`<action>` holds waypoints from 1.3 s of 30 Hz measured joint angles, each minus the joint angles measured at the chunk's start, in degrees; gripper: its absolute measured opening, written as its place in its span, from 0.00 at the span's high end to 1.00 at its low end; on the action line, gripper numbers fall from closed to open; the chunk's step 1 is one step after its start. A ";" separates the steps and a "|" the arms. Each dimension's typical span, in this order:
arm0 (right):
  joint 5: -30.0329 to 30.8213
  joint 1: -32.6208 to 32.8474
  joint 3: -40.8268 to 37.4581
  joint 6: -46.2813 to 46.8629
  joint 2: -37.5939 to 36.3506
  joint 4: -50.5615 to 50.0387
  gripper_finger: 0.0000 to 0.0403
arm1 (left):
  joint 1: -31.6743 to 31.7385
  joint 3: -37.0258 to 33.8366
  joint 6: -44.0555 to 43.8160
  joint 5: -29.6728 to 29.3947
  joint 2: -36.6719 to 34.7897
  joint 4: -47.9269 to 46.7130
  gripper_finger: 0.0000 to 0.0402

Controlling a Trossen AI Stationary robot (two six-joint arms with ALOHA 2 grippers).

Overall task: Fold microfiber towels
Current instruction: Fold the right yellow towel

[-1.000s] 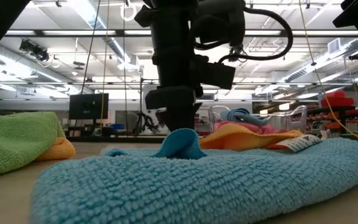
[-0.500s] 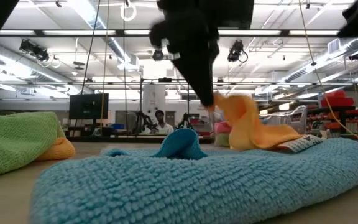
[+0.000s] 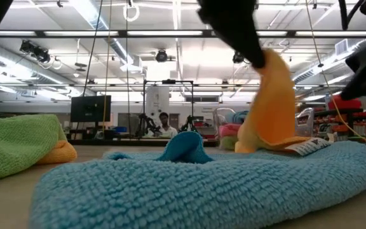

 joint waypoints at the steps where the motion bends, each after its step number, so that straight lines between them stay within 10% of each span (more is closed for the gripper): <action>1: -2.02 0.02 0.26 0.04 -0.07 -0.29 0.56 | 0.09 -1.11 0.00 -0.05 0.00 3.04 0.97; 26: -6.35 6.67 10.27 5.02 -14.16 -27.03 0.56 | 1.69 -22.55 -8.01 -4.84 0.08 54.78 0.91; 39: -5.07 6.71 10.27 1.36 -21.00 -27.11 0.56 | 1.53 -9.95 -9.03 -4.89 12.00 56.44 0.93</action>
